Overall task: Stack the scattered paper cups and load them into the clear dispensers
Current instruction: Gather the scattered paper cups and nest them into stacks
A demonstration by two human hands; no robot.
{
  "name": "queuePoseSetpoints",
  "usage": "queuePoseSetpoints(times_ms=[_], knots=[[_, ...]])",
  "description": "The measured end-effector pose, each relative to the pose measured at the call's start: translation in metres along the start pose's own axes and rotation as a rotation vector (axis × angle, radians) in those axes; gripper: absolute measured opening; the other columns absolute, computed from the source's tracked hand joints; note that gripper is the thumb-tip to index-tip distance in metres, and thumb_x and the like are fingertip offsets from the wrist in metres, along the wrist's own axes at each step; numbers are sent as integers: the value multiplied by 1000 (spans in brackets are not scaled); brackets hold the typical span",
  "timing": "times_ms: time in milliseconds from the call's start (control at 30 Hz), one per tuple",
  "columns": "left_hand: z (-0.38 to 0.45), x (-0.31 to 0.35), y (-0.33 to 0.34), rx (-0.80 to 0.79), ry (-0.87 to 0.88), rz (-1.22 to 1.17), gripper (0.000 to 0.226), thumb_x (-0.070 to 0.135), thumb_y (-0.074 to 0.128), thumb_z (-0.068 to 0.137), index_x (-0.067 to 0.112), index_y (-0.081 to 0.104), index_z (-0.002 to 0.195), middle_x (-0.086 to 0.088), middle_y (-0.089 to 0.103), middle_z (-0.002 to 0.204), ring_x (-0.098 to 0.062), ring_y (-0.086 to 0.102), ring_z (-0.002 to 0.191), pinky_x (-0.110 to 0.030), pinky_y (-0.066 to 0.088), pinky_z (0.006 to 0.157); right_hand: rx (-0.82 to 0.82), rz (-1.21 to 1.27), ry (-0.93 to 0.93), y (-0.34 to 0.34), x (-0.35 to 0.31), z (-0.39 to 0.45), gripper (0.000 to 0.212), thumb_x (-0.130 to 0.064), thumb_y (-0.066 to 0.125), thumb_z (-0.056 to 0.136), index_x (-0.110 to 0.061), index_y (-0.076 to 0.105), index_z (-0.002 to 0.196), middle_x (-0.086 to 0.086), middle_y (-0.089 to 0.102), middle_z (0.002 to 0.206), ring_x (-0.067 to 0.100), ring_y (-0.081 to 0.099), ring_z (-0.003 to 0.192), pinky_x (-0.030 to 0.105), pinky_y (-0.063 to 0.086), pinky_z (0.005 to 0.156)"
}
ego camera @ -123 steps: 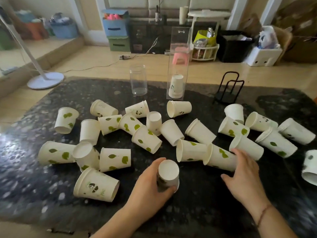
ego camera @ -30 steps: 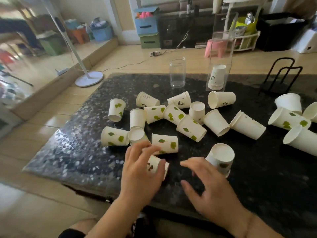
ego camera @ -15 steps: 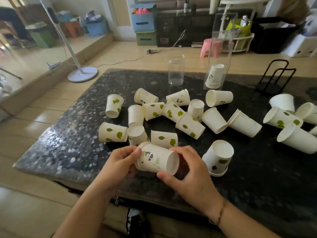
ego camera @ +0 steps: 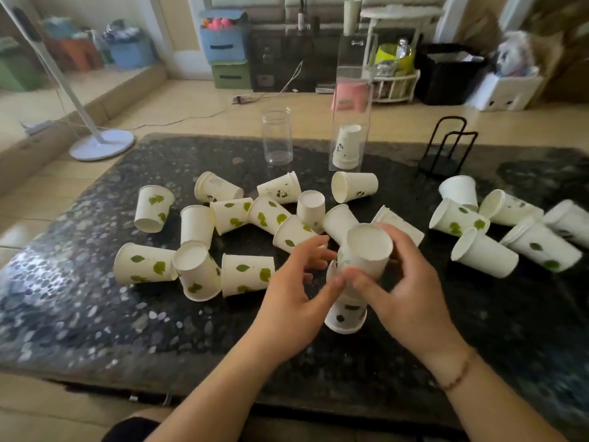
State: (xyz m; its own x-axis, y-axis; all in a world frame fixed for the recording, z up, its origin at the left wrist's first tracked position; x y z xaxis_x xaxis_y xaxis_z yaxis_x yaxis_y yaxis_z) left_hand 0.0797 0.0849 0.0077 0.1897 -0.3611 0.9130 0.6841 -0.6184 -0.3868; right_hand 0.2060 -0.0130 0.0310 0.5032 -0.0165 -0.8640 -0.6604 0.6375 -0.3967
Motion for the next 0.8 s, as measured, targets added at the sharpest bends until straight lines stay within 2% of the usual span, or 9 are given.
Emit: queuePoseSetpoints(times_ms=[167,267,333,400,467,567,633,700,800], knots=[[-1,-33,22,-74,-299,22,55,12,60,93,30,42,142,17,62,116,-3,62,109,-19,53,87,-191,-161,186,24,45,-11,65,-44,80,71,-44,40,122,-33,48,114,-17,46,107,7,42,85],[-1,-40,23,-94,-328,65,51,3,56,91,27,51,136,15,63,117,-2,60,110,-18,51,91,-229,-188,243,27,56,-15,73,-42,82,70,-48,32,123,-33,43,111,-9,45,108,4,35,76],[1,-37,15,-56,-306,93,44,9,60,92,29,56,131,17,63,114,1,62,102,-16,52,82,-204,-178,248,22,57,-17,81,-46,82,67,-46,30,129,-29,42,122,-5,40,120,7,33,86],[2,-31,-8,113,-249,123,34,15,65,92,29,61,122,15,64,106,-1,63,87,-14,52,69,-30,-184,73,8,39,-18,79,-54,75,73,-31,36,137,-16,42,136,0,39,128,13,33,100],[-2,-27,-40,315,-205,173,23,18,68,91,28,63,111,9,63,90,-7,60,71,-18,49,61,177,-185,-234,-2,3,-24,57,-43,65,84,-12,48,128,0,51,129,10,49,122,22,41,100],[-15,-35,-81,470,-285,280,13,30,69,90,27,62,101,3,60,69,-11,58,62,-28,51,59,130,-75,-513,18,-40,-38,32,-28,58,90,-13,53,118,-1,56,117,8,55,113,20,43,96],[-23,-40,-97,506,-319,326,19,34,70,89,22,63,103,3,60,64,-9,58,59,-23,45,56,-45,-7,-397,48,-43,-38,35,-27,62,88,-23,53,122,-13,55,123,6,55,115,18,46,93],[-30,-43,-104,499,-342,376,31,37,69,89,21,61,115,6,60,65,-4,57,61,-20,43,59,-155,-2,-134,82,-26,-34,51,-28,66,87,-31,46,134,-21,44,137,3,47,126,20,47,97],[-32,-53,-103,426,-396,453,49,39,63,94,19,54,137,12,58,70,2,53,67,-23,47,72,-250,-158,240,122,9,-20,76,-35,64,89,-24,22,151,-12,14,158,6,17,145,29,25,118]])
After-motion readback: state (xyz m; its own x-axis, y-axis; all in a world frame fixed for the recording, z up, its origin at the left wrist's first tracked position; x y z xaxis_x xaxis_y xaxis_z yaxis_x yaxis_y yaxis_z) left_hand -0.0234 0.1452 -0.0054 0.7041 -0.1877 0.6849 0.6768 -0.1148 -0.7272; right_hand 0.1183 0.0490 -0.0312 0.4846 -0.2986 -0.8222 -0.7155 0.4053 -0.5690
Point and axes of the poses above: each hand's wrist, its own z-axis towards the middle knuckle, its own y-axis out of the palm, x = y × z, the point moved 6 cm from there along z, towards the middle knuckle
